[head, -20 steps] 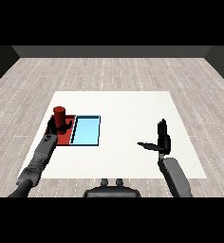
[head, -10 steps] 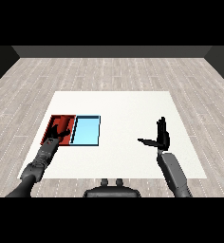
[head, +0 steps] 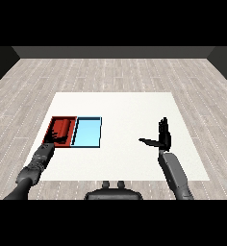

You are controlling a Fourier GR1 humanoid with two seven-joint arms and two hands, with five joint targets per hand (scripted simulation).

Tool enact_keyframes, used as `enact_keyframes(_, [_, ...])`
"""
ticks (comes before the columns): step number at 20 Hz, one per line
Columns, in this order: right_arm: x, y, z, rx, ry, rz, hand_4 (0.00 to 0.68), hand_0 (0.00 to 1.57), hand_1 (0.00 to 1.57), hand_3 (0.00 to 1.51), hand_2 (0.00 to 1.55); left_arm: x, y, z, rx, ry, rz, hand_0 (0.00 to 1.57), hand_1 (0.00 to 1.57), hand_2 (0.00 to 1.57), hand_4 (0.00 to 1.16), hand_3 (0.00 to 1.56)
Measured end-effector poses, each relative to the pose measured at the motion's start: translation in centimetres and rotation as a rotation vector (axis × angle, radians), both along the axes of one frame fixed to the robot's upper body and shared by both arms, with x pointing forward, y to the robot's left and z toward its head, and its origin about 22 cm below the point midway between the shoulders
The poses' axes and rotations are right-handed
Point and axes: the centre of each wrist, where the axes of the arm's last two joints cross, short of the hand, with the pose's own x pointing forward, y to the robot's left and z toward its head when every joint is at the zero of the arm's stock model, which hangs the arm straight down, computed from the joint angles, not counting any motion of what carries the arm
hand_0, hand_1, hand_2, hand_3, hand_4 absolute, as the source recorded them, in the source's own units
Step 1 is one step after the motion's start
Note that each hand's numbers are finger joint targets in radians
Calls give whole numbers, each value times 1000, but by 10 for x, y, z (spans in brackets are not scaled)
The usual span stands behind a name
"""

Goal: Pick the red can and put it in the red box

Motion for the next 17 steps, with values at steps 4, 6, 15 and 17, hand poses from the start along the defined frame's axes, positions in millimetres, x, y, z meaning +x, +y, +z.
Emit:
enact_keyframes(4, [-6, 1, -1, 15, -9, 3, 0, 0, 0, 0, 0, 2, 4, 5, 20, 12, -13, 0, 0, 0, 0, 0])
enact_keyframes(6, [-8, 1, -1, 26, -13, 5, 0, 0, 0, 0, 0, 7, -3, 6, 36, -20, -16, 0, 0, 0, 0, 0])
enact_keyframes(15, [-11, 4, 3, 35, -57, 63, 0, 0, 0, 0, 0, 30, -1, 40, -86, -464, -159, 1107, 1107, 1166, 0, 0])
enact_keyframes(17, [-10, 0, 6, 37, -66, 82, 0, 0, 0, 0, 0, 34, -12, 41, -134, -560, -226, 0, 0, 0, 0, 0])
